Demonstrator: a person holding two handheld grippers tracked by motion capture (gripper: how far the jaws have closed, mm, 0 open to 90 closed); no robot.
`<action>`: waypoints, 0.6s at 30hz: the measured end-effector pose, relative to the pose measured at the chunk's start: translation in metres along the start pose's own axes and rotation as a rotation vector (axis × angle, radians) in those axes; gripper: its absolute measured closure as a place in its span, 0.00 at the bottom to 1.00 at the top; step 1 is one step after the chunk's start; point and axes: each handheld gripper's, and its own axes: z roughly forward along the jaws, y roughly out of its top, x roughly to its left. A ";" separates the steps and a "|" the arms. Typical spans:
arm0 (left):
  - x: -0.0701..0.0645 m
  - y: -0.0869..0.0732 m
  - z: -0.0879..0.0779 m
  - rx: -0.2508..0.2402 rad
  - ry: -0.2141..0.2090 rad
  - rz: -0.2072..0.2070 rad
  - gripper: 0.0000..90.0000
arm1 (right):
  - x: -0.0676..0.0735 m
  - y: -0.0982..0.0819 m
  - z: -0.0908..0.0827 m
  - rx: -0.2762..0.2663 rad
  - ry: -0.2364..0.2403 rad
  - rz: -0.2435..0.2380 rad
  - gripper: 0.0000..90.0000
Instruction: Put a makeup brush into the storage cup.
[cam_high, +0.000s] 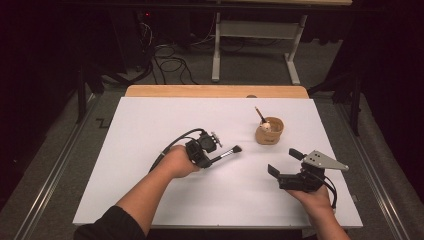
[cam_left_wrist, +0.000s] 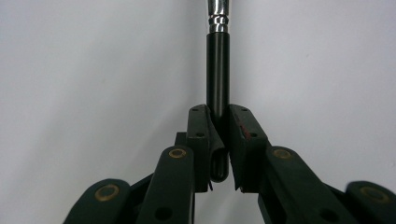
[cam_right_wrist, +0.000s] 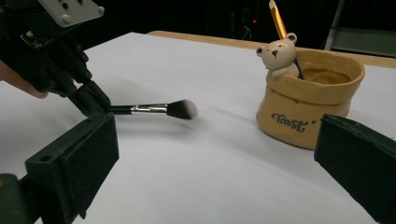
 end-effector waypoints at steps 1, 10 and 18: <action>0.002 -0.004 -0.002 -0.002 0.005 -0.007 0.88 | 0.000 0.000 0.000 -0.005 -0.001 -0.001 0.00; 0.016 -0.036 -0.020 0.008 0.047 -0.074 0.88 | 0.001 0.000 0.000 -0.001 -0.009 -0.017 0.00; 0.028 -0.064 -0.028 0.024 0.087 -0.131 0.88 | 0.002 0.000 0.001 0.004 -0.010 -0.015 0.00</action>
